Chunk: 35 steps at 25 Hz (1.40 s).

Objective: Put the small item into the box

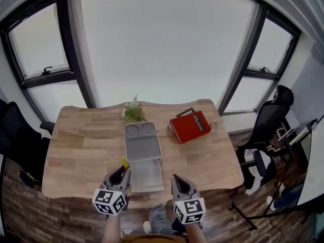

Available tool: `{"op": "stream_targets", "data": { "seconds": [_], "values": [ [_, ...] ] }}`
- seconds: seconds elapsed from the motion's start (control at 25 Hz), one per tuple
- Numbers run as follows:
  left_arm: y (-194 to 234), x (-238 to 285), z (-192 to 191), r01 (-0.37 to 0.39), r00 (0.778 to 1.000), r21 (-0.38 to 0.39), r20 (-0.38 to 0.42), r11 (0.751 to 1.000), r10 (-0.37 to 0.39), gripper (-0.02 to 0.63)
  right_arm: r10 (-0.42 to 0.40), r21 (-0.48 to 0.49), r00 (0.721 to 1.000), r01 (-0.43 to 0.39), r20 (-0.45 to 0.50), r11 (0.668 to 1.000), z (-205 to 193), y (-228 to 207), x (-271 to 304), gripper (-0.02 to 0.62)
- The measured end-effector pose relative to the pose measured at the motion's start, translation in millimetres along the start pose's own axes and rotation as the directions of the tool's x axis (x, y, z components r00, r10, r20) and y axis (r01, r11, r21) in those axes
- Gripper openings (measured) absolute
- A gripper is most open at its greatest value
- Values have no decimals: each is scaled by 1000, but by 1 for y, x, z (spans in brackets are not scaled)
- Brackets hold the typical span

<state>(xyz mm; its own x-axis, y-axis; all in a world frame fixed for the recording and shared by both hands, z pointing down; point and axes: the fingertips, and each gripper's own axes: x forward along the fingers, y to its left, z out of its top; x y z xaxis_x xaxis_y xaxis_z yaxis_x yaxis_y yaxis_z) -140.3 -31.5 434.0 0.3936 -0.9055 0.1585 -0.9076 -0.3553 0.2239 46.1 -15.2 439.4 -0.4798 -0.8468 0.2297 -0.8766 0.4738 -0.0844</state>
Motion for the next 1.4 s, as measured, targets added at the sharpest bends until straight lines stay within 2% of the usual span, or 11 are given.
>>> {"op": "stream_targets", "data": {
  "seconds": [0.4, 0.92, 1.12, 1.4],
  "values": [
    [8, 17, -7, 2, 1000, 1, -18, 1000, -2, 63, 5, 14, 1000, -5, -25, 1000, -12, -9, 19, 3],
    [12, 32, -35, -3, 996, -28, -86, 1000, 1, 63, 17, 22, 996, -15, -86, 1000, -32, -20, 30, 3],
    [18, 37, -48, -14, 993, -23, -120, 1000, 12, 63, 22, 35, 993, -18, -116, 999, -46, -23, 40, 3],
    [25, 41, -84, -29, 978, -14, -208, 999, 25, 63, 31, 44, 986, -24, -164, 999, -64, -26, 47, 3]
  ]
}}
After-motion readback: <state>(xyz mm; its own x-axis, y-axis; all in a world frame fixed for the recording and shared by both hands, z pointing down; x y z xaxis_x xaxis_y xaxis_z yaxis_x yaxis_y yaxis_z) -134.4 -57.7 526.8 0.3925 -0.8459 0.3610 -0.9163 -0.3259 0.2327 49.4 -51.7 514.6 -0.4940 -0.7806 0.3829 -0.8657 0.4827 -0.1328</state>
